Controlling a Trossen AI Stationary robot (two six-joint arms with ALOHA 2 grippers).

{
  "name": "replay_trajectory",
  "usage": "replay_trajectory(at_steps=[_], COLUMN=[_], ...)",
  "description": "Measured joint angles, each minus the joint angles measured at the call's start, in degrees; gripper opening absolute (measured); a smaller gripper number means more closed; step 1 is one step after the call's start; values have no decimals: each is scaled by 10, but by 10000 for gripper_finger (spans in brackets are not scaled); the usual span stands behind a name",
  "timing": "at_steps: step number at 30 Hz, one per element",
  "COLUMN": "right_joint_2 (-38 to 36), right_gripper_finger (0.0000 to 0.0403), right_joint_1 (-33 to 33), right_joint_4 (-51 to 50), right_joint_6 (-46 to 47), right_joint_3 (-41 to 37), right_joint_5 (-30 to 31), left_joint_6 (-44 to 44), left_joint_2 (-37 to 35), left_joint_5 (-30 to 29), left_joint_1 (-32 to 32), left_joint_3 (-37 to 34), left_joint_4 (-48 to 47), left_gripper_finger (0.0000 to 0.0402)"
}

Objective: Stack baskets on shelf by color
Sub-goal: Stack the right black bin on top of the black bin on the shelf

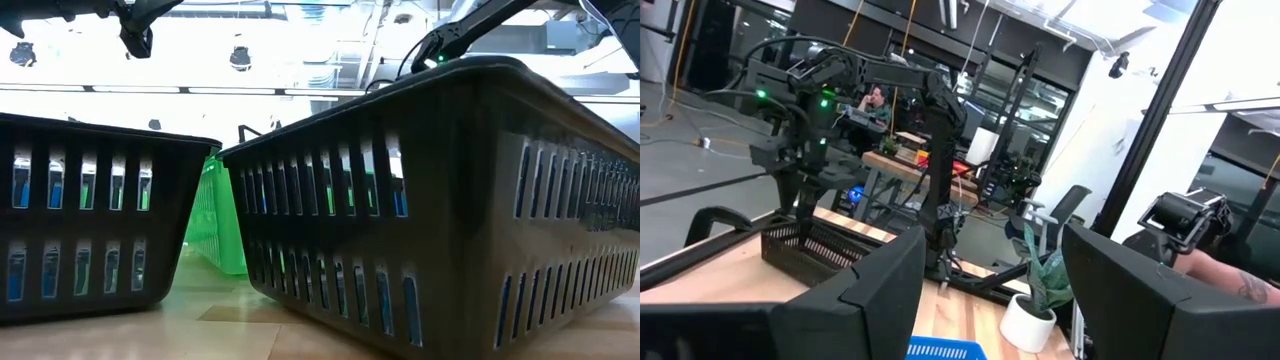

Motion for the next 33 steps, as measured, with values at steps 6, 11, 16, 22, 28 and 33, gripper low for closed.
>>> replay_trajectory(at_steps=[6, 11, 16, 22, 28, 33], right_joint_2=[0, -19, -56, -91, -108, -95], right_gripper_finger=[177, 170, 169, 166, 156, 153], right_joint_1=[26, 79, 184, 357, 547, 660], right_joint_4=[-96, -113, -112, -73, 15, 116], right_joint_6=[47, 128, 151, 233, 413, 613], right_joint_3=[63, 97, 90, 65, -10, -62], right_joint_5=[-57, -192, -231, -190, -114, -23], left_joint_6=[-1, -3, -3, -4, -10, -10], left_joint_2=[0, 0, 0, 0, 0, 0], left_joint_5=[-1, 0, 3, 3, 3, 3], left_joint_1=[0, 0, 0, 0, 0, 0], left_joint_3=[0, 0, 0, 0, 0, 0], left_joint_4=[0, 0, 0, -4, -15, -16], left_gripper_finger=[227, 227, 227, 227, 227, 227])
